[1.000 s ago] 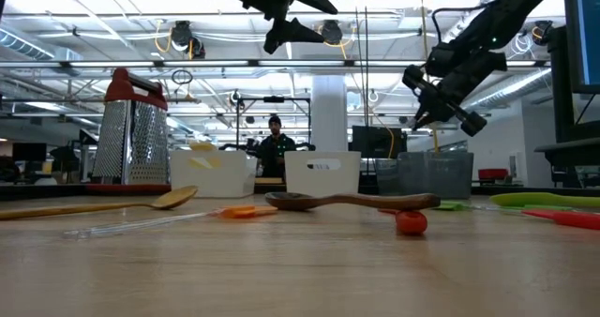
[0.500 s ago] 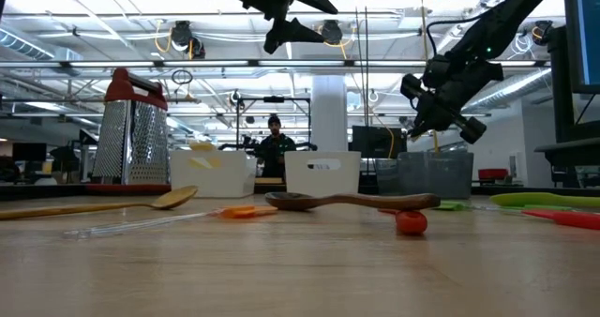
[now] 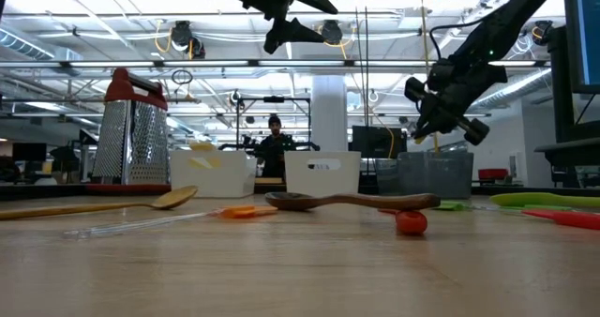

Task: Pick & Place Kitchen Items
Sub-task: Put the yellow spatula into the black bin, then put the top green spatula into the black bin

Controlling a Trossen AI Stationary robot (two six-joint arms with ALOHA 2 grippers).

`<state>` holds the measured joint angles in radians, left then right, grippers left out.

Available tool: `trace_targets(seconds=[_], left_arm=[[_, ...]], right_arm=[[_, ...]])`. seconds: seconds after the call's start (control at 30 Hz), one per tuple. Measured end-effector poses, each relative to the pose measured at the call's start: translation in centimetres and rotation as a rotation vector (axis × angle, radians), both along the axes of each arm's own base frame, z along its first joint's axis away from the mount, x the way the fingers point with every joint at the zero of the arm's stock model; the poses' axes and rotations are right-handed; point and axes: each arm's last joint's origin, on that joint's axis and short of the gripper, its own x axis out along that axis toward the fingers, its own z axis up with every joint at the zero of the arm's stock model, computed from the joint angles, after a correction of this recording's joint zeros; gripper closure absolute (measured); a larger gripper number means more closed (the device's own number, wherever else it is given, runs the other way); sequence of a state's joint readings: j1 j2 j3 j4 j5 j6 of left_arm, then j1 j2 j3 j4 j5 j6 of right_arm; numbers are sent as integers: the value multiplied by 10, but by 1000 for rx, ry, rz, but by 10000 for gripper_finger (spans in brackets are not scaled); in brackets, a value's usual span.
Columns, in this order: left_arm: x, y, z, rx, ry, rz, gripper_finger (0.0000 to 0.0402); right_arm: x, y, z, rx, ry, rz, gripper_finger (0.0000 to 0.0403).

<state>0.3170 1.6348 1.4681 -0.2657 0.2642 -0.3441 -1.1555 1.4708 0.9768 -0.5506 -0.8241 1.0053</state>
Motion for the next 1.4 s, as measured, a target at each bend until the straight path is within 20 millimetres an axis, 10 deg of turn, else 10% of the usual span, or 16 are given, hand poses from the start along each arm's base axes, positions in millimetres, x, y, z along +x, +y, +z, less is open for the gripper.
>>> trace_targets(seconds=[0.83, 1.4], left_arm=[[4, -12, 0, -8, 1, -30, 133], [13, -54, 0, 112, 6, -99, 133]], right_arm=[[-7, -2, 24, -314, -59, 69, 329], [19, 82, 101, -861, -183, 383, 400]])
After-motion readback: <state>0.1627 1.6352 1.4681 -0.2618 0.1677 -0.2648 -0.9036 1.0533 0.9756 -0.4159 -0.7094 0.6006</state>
